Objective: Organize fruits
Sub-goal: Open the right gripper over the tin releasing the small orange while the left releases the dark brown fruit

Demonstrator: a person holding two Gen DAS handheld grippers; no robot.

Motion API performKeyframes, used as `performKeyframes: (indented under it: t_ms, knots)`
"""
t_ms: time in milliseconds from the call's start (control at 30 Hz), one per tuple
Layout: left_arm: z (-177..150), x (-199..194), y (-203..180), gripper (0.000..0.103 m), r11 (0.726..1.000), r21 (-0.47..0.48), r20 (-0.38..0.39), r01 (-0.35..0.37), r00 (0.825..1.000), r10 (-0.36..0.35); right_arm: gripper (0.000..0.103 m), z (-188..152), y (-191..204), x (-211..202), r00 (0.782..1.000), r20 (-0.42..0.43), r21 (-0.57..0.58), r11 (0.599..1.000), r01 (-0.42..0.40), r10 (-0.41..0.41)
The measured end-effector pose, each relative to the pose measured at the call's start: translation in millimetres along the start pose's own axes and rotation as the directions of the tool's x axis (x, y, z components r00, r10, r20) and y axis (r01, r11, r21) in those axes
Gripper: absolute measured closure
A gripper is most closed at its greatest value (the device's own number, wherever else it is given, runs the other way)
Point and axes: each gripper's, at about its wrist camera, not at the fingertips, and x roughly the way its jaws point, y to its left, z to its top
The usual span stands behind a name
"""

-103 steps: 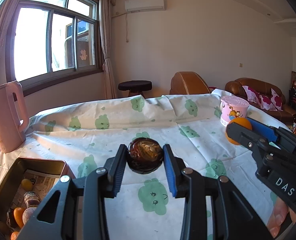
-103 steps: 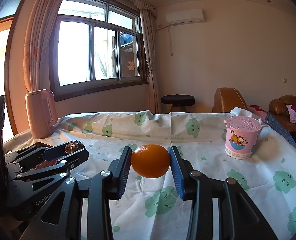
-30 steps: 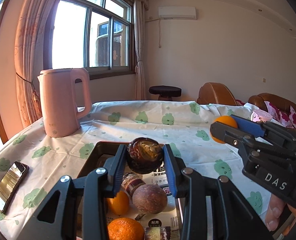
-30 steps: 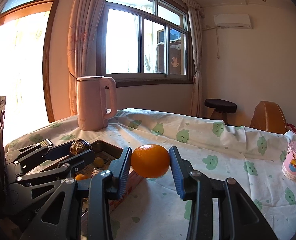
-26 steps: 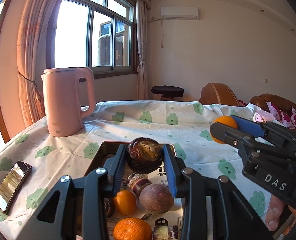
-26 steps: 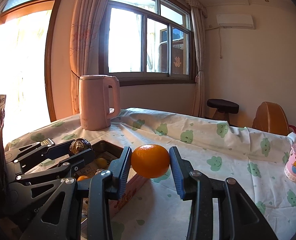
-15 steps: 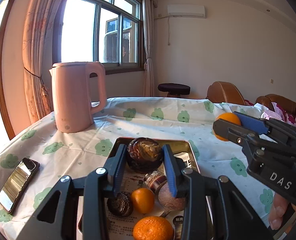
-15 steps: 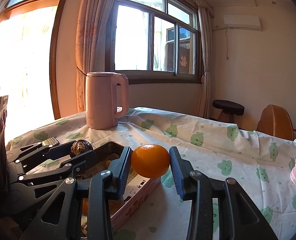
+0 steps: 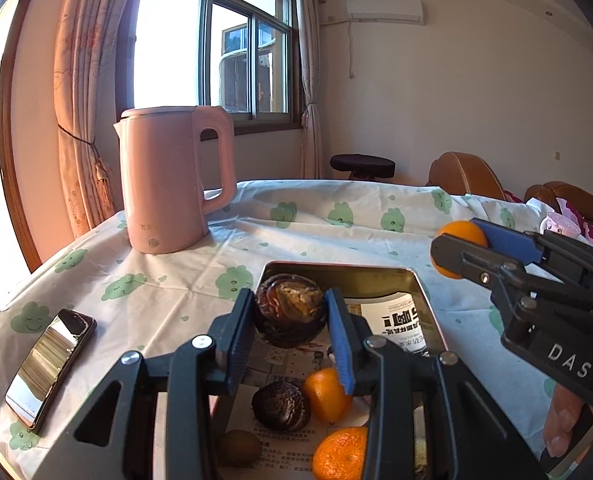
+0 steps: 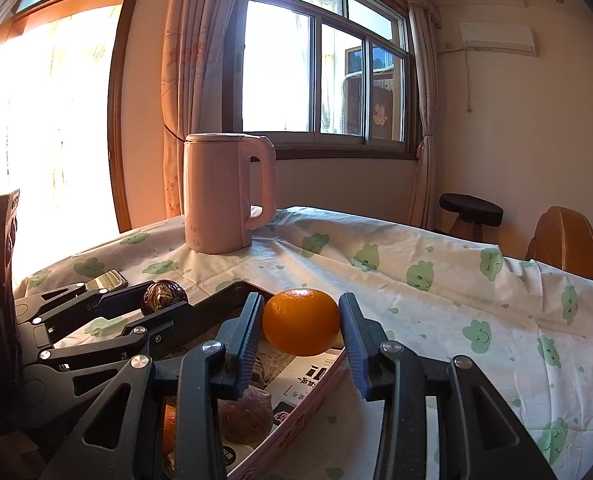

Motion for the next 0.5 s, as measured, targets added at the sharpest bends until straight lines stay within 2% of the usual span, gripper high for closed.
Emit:
performKeyframes:
  t_ms: [200, 500]
  knots:
    - [-2.6, 11.4, 9.6, 0.065, 1.000, -0.017, -0.048, -0.006, 0.999, 0.005, 0.062, -3.4, 7.4, 19.5, 0.999, -0.045, -0.006, 1.000, -0.020, 0.020]
    - [-4.8, 22.7, 15.3, 0.065, 0.999, -0.037, -0.101, 0.000, 0.995, -0.004, 0.062, -13.3, 13.0, 53.9, 0.985, -0.169, -0.018, 0.999, -0.038, 0.034]
